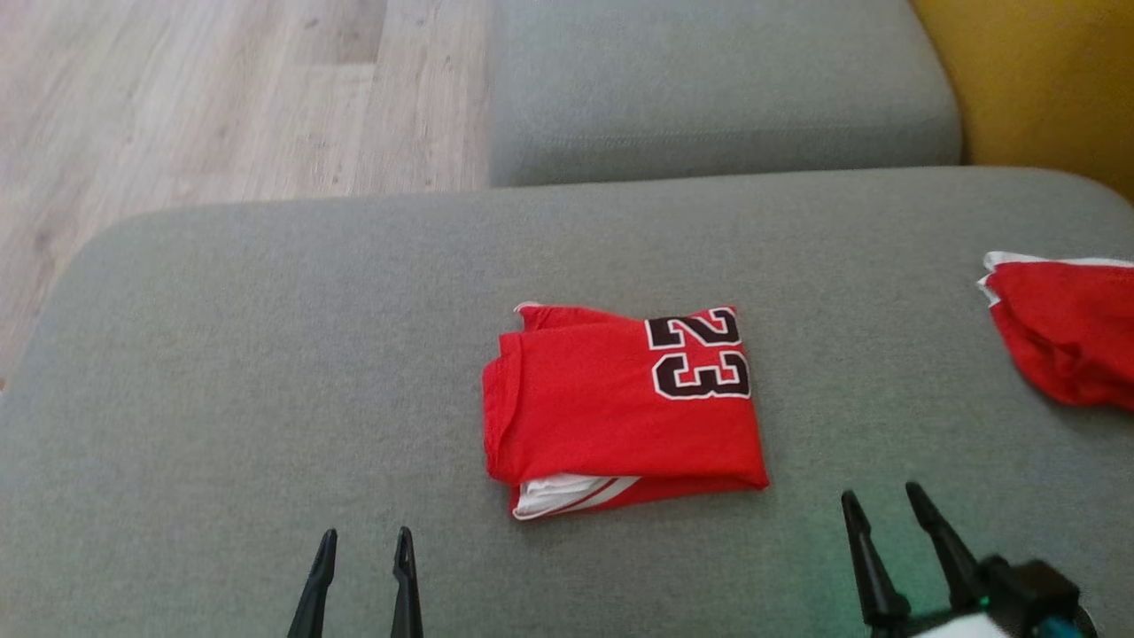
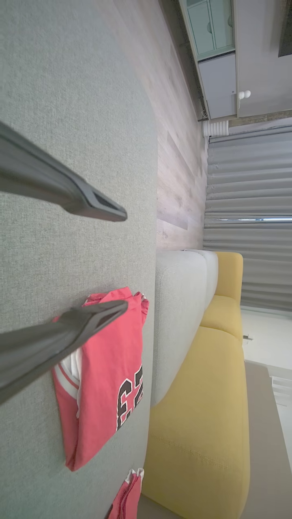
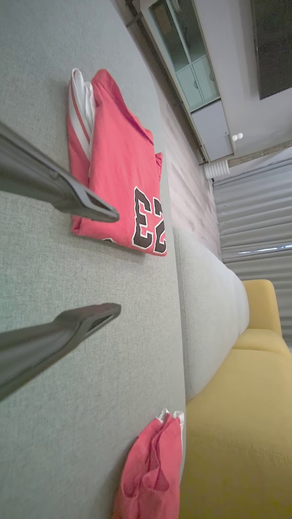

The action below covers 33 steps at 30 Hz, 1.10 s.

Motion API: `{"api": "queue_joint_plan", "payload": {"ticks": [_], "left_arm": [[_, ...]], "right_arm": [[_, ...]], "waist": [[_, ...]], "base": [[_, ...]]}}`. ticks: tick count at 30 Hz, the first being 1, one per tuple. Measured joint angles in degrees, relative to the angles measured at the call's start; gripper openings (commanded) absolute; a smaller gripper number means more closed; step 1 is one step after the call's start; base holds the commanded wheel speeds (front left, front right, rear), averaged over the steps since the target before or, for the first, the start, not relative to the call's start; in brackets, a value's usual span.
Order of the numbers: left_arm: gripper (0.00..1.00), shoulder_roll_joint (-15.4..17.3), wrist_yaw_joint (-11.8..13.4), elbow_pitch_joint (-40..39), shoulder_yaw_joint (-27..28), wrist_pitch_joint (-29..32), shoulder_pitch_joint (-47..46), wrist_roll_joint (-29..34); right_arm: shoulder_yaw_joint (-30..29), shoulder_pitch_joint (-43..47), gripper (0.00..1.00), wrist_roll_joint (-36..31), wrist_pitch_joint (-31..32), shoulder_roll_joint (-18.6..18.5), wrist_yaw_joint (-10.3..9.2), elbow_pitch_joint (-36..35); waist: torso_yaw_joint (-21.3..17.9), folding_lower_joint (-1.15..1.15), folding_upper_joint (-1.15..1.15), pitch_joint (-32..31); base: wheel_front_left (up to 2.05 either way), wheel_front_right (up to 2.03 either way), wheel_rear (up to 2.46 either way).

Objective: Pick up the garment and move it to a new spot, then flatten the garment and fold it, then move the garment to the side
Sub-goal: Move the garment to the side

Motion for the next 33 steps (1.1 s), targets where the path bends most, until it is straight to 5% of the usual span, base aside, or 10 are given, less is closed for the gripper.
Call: {"api": "queue_joint_plan", "payload": {"ticks": [7, 20, 21, 23, 33], "left_arm": [[1.0, 0.0, 0.03, -0.53, -1.71, 0.0, -1.55, -0.16], [1.0, -0.03, 0.14, 0.36, -4.32, 0.0, -7.81, -0.16], [1.0, -0.02, 0.3, 0.49, -4.55, 0.0, -8.09, -0.16], [1.0, -0.02, 0.56, 0.59, -5.0, 0.0, -8.62, -0.16], [1.0, -0.03, 1.19, -0.23, -4.75, 0.0, -9.06, -0.16]], "right_arm": [[3.39, -9.06, 1.0, 5.53, 1.03, -1.53, 0.0, 7.73], [8.98, -28.03, 1.0, 25.49, 16.68, -1.14, 0.0, 20.8], [9.68, -28.49, 0.78, 26.5, 17.38, -0.89, 0.0, 22.1], [11.18, -29.01, 0.0, 28.82, 18.02, -0.27, 0.0, 23.51], [16.14, -32.16, 0.0, 32.75, 12.78, -3.64, 0.0, 23.04]], "waist": [[1.18, 0.0, 0.0, 4.02], [2.47, 0.01, 0.0, 10.84], [2.59, 0.0, 0.0, 10.96], [2.8, 0.0, 0.0, 11.19], [0.72, 0.0, 0.0, 12.33]], "base": [[0.0, 0.0, 0.0], [0.0, 0.0, 0.0], [0.0, 0.0, 0.0], [0.0, 0.0, 0.0], [0.0, 0.0, 0.0]]}}
